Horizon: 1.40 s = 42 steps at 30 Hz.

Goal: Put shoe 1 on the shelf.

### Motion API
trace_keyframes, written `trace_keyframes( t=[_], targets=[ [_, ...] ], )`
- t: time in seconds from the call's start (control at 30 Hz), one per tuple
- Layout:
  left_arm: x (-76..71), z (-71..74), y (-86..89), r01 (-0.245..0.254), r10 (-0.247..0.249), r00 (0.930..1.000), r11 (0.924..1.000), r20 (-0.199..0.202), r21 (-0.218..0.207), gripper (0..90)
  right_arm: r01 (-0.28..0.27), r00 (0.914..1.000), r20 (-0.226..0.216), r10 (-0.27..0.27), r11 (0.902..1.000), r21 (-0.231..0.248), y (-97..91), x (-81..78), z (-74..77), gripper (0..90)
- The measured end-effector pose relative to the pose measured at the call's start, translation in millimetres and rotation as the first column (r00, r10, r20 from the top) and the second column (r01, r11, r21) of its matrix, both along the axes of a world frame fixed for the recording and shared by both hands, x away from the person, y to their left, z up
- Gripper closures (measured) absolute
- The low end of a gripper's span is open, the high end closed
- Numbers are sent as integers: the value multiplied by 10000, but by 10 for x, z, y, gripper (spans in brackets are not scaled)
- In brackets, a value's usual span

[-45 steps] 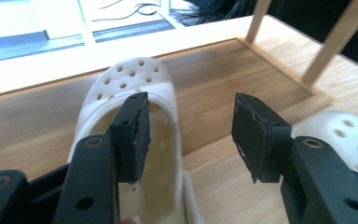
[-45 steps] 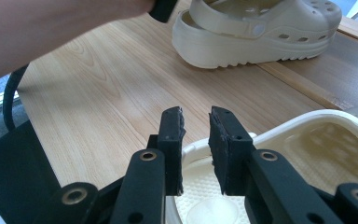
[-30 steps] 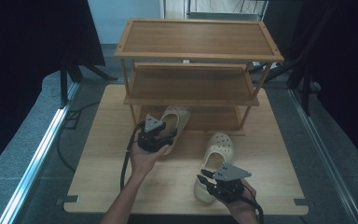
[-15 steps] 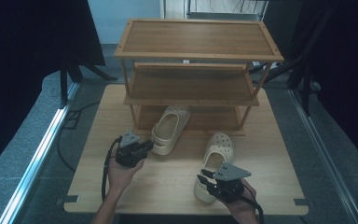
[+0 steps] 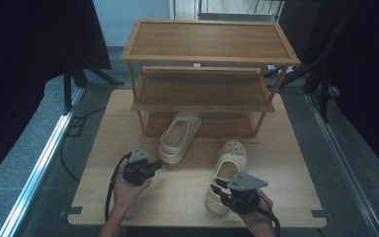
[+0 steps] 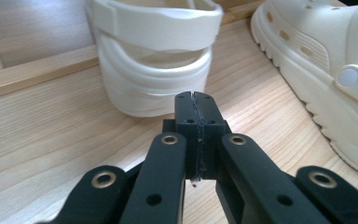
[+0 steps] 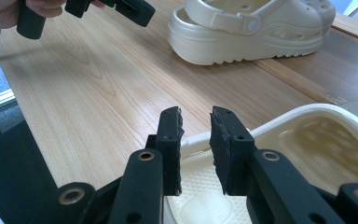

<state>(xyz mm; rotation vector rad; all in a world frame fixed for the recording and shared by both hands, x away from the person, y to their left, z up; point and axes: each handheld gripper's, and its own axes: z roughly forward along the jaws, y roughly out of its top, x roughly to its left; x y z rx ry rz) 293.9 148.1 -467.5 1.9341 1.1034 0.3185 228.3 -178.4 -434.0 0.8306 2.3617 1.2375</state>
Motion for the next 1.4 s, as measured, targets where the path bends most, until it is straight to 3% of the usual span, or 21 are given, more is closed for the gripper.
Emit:
trace_keyframes(
  t=[0.37, 0.5, 0.67, 0.83, 1.0, 1.13, 1.4],
  targets=[
    [92, -7, -153, 13, -13, 9998, 10000, 182, 22, 900, 77, 10000, 37, -77, 10000, 21, -12, 3, 10, 729],
    [156, -19, -233, 36, -40, 9998, 9998, 214, 215, 900, 124, 9999, 60, -125, 9999, 70, -28, 2, 24, 729],
    [227, -69, -313, 133, -133, 9999, 9994, 3, 319, 900, 147, 9999, 80, -148, 9998, 120, -49, 3, 36, 729],
    [170, -26, -264, 108, -113, 9999, 9986, 91, 516, 900, 176, 9997, 156, -178, 9997, 146, -62, -5, 54, 729],
    [178, -69, -169, -131, 137, 9999, 9985, -103, 530, 900, 157, 9998, 123, -158, 9998, 95, -47, -5, 42, 728],
    [249, -119, -201, -67, 79, 9996, 9990, -284, 445, 900, 127, 9998, 150, -129, 9999, 82, -35, -9, 47, 728],
    [364, -126, -332, -71, 77, 9999, 9985, -109, 551, 900, 142, 9999, 98, -143, 9999, 74, -43, -2, 39, 724]
  ],
)
